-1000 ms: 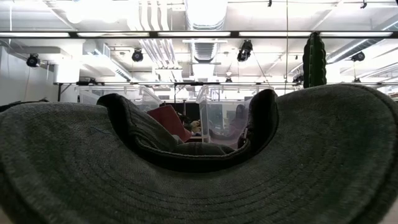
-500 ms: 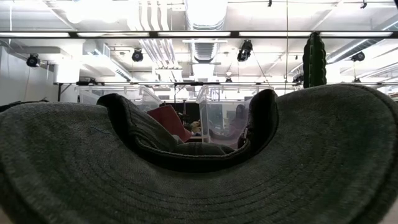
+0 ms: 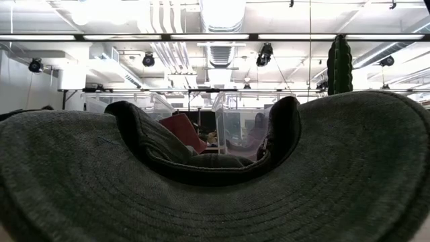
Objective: Pick & Place hat
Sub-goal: Put the right red cap into the right transparent bin
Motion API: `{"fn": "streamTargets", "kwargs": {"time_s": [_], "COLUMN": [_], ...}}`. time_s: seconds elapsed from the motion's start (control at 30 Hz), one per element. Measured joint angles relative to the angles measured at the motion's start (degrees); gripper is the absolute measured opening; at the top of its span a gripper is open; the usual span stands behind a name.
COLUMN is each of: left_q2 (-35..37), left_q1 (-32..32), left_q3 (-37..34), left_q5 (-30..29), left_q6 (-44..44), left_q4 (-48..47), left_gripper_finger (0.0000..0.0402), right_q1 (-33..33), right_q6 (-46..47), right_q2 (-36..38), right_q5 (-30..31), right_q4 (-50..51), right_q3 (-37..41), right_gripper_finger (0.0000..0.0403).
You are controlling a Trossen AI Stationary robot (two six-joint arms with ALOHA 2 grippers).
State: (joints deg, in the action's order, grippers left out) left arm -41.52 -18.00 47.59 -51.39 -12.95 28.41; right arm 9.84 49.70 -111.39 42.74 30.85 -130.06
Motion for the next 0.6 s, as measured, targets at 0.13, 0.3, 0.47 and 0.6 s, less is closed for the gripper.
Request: {"fn": "streamTargets", "kwargs": {"time_s": [0.13,0.3,0.47,0.6], "left_q2": [0.5,2.1,4.6,6.4], "left_q1": [-0.1,-0.1,0.0,0.0], "left_q3": [0.2,0.9,1.3,1.3], "left_q5": [2.1,3.4,6.0,6.4], "left_q6": [3.9,5.4,4.5,4.1], "left_q4": [-0.4,-2.0,-4.6,-4.4], "left_gripper_finger": [0.0038,0.007,0.0107,0.0132], "right_q1": [-0.1,-0.6,-1.7,-3.0], "right_q6": [0.1,-0.5,-1.4,-3.0], "right_q2": [0.0,0.2,0.5,1.6], "right_q5": [-0.8,-0.7,-1.7,-3.1], "right_q4": [-0.4,-0.2,-0.3,-0.2], "right_q3": [0.0,0.0,0.0,0.0], "right_gripper_finger": [0.0013,0.0012,0.0011,0.001]}}
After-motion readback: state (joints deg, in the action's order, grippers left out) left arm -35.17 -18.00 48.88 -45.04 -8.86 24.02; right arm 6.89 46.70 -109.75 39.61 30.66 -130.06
